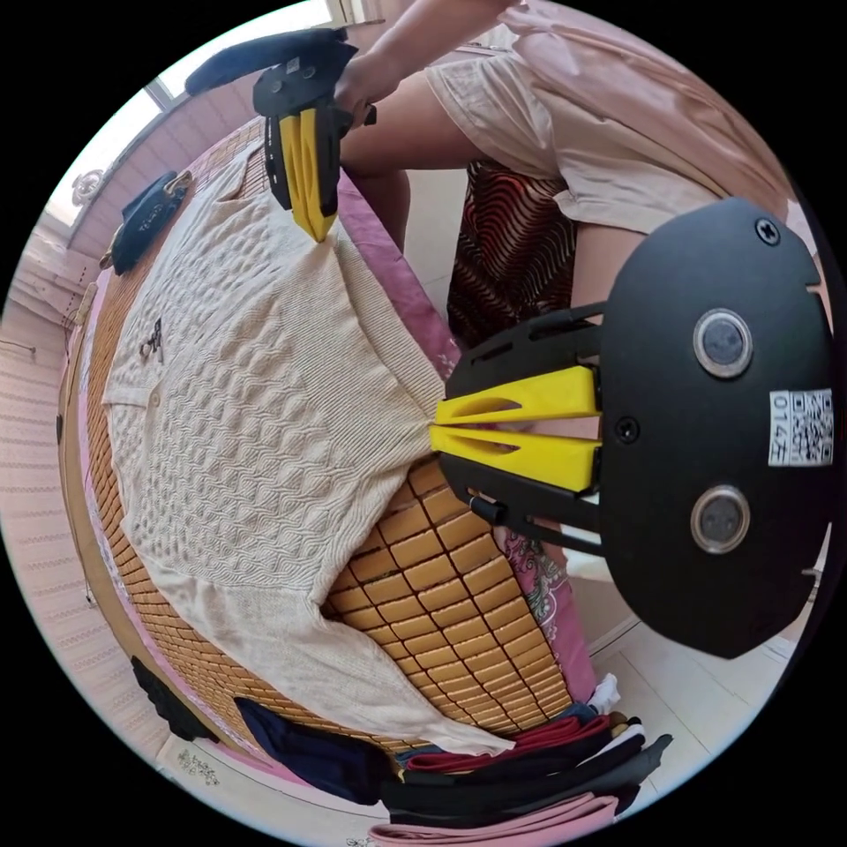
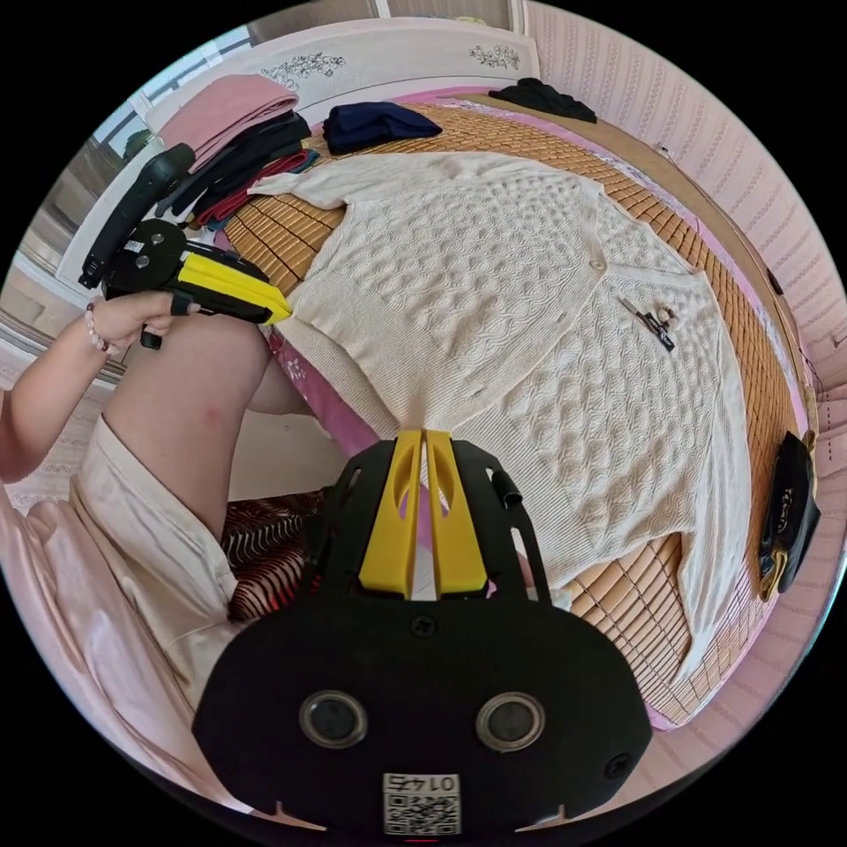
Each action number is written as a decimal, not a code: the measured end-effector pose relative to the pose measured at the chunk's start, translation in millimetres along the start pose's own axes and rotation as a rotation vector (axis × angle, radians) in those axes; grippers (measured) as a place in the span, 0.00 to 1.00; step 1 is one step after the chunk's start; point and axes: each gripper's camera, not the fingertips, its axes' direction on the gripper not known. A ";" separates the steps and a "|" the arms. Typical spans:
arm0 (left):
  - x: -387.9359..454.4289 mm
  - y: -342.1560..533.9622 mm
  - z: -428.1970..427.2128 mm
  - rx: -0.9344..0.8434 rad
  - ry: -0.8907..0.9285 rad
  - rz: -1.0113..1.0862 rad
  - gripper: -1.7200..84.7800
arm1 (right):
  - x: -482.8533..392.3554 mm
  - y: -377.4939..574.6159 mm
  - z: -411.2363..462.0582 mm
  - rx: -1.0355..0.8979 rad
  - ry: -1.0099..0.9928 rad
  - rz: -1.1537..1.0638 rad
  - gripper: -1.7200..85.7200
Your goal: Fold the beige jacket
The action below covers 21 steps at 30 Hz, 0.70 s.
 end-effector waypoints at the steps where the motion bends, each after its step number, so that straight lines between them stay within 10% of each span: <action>1: -1.4 0.1 -0.5 -0.003 -0.002 0.001 0.01 | 0.4 -0.2 4.6 -0.017 0.000 0.000 0.01; 13: -64.2 39.4 -37.6 0.145 0.047 -0.145 0.05 | 1.7 -1.7 4.2 -0.011 -0.071 0.023 0.10; 21: -199.8 138.6 -80.7 0.401 -0.164 -0.657 0.11 | 8.5 -37.8 -43.0 0.091 -0.163 -0.039 0.15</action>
